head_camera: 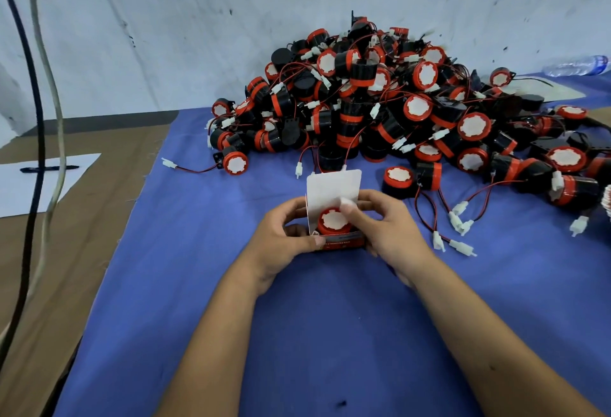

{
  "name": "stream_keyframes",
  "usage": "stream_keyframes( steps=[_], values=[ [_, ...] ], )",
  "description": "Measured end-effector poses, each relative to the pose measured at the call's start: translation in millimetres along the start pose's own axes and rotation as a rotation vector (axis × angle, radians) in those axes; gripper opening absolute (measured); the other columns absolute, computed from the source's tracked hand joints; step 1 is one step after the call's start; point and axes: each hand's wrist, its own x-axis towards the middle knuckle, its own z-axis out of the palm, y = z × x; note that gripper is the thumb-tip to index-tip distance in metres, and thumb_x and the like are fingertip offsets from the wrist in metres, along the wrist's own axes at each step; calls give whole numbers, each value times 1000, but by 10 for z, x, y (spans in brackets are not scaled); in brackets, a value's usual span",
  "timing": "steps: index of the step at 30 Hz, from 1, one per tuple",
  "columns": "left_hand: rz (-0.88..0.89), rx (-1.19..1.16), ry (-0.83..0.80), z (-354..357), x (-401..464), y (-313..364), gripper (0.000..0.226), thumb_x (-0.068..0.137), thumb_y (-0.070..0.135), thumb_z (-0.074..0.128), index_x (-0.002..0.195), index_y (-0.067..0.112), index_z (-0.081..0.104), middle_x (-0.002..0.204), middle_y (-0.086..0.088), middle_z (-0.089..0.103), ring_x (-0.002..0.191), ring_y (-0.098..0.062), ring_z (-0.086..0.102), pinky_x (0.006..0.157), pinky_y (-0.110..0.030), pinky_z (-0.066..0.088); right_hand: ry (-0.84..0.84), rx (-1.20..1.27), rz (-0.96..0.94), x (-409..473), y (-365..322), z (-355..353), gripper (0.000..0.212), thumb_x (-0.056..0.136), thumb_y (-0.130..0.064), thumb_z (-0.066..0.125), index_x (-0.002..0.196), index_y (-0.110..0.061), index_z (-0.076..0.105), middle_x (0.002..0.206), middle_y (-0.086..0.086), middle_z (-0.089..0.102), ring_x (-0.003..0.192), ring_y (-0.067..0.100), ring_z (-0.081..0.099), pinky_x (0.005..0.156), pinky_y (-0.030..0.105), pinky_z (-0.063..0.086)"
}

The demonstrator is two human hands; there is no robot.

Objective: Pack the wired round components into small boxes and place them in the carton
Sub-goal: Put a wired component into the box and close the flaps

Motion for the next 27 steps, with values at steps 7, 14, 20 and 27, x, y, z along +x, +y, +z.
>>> stream_keyframes(
  steps=[7,14,20,27],
  values=[
    [-146,-246,181,82,45,13,19,101,13,64,118,14,74,107,-8,76,92,-27,64,76,-36,52,-117,26,-122,-20,60,25,33,98,-15,69,126,-31,63,112,10,70,61,13,63,50,19,47],
    [39,-56,343,209,53,-30,28,90,-7,71,97,20,77,98,-5,78,90,-24,74,74,-39,62,-335,28,-97,-81,-6,-104,39,93,-49,67,128,-29,67,102,31,63,79,37,66,72,42,61],
    [-88,-243,53,16,-12,7,36,94,-11,51,107,8,78,106,-12,78,94,-23,74,80,-29,62,-152,-106,-113,-36,90,-20,22,89,-33,80,94,-19,64,86,39,60,67,46,64,66,56,60],
    [114,226,20,-39,-65,-39,35,76,18,89,107,32,77,117,5,75,87,-41,62,88,-50,58,-303,-149,-252,-32,111,-76,40,90,-21,80,127,-32,69,119,-13,59,96,17,67,63,36,62]
  ],
)
